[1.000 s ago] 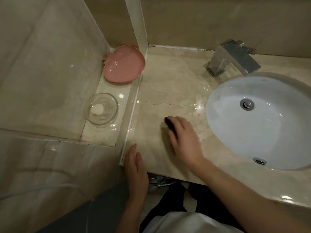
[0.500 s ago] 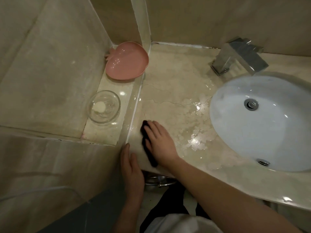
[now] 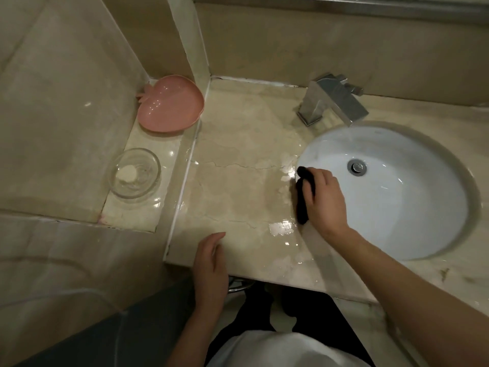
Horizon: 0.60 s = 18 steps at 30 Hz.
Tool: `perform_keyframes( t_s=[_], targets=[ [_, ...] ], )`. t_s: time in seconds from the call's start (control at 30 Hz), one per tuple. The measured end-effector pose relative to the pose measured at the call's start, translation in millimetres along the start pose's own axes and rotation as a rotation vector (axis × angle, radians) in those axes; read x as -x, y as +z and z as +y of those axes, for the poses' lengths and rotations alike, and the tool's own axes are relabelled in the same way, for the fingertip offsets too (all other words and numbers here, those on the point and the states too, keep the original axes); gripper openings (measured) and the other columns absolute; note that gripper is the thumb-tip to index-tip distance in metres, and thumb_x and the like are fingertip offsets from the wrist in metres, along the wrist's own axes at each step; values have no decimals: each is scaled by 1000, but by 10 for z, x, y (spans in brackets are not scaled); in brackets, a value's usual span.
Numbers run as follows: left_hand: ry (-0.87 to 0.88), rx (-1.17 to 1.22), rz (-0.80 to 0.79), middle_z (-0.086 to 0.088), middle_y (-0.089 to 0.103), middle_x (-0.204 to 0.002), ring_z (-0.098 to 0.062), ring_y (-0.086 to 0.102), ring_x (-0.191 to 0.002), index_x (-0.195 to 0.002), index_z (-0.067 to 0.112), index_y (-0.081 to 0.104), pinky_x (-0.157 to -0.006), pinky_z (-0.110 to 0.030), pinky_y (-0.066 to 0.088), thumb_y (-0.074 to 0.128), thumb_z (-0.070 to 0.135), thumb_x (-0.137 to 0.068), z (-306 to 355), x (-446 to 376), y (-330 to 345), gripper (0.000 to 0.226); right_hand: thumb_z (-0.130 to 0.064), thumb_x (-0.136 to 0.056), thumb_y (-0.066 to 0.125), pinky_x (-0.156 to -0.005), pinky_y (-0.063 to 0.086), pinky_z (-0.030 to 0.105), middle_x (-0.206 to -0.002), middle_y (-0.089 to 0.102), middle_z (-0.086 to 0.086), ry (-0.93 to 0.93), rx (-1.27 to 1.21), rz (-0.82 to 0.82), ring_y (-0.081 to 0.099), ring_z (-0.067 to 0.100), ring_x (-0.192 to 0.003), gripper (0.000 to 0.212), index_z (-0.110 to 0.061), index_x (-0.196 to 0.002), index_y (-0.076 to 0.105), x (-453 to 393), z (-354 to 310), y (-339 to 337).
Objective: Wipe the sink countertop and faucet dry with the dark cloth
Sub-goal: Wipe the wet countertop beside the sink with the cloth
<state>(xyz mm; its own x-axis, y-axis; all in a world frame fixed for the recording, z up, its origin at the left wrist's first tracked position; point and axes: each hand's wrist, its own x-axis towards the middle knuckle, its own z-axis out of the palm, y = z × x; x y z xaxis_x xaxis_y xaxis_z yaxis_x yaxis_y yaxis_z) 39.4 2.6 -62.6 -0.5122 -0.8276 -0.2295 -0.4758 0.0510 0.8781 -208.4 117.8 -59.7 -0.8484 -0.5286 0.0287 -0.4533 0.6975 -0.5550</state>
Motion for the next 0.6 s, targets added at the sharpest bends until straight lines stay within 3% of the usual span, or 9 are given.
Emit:
perform_keyframes(
  t_s=[0.1,0.2,0.27,0.37,0.47,0.6],
  targets=[
    [-76,44,-43,15,68,-115,3,61,-109,-114,26,69,-94,-14,48,54,14,-103,83,86,63,23,-31,-100,44,-91,41,30,-127,58,7,-269,-77,-78,51,26,-108,39,-15,-133,59,509,-323,-1],
    [-127,47,-133,16,69,-116,7,63,-104,-120,26,68,-86,-10,48,53,20,-103,118,155,147,23,-20,-91,55,-89,48,37,-136,56,6,-441,54,-178,57,27,-110,41,-16,-133,59,1162,-394,343],
    [-100,-50,-214,14,65,-121,13,58,-105,-127,23,63,-84,-3,44,51,18,-104,123,217,223,26,-17,-87,56,-101,46,40,-147,49,4,-457,133,-257,53,26,-127,50,-18,-137,56,1504,-301,555],
    [-45,-178,-268,11,56,-126,19,52,-104,-133,20,58,-82,0,42,54,14,-102,109,321,363,32,-23,-93,50,-117,28,41,-154,43,5,-435,108,-268,40,23,-142,49,-15,-142,52,1629,-119,590],
    [-20,-203,-280,11,54,-127,20,51,-106,-137,20,56,-85,0,41,55,14,-101,157,383,538,36,-35,-100,50,-119,27,40,-155,42,5,-481,91,-284,38,22,-144,47,-14,-142,52,1508,90,483],
    [-13,-178,-316,10,58,-122,12,54,-103,-132,23,58,-83,-4,42,56,13,-101,309,447,840,33,-27,-98,51,-108,43,40,-144,52,9,-537,94,-244,51,29,-130,38,-11,-131,60,1204,597,233]
  ],
)
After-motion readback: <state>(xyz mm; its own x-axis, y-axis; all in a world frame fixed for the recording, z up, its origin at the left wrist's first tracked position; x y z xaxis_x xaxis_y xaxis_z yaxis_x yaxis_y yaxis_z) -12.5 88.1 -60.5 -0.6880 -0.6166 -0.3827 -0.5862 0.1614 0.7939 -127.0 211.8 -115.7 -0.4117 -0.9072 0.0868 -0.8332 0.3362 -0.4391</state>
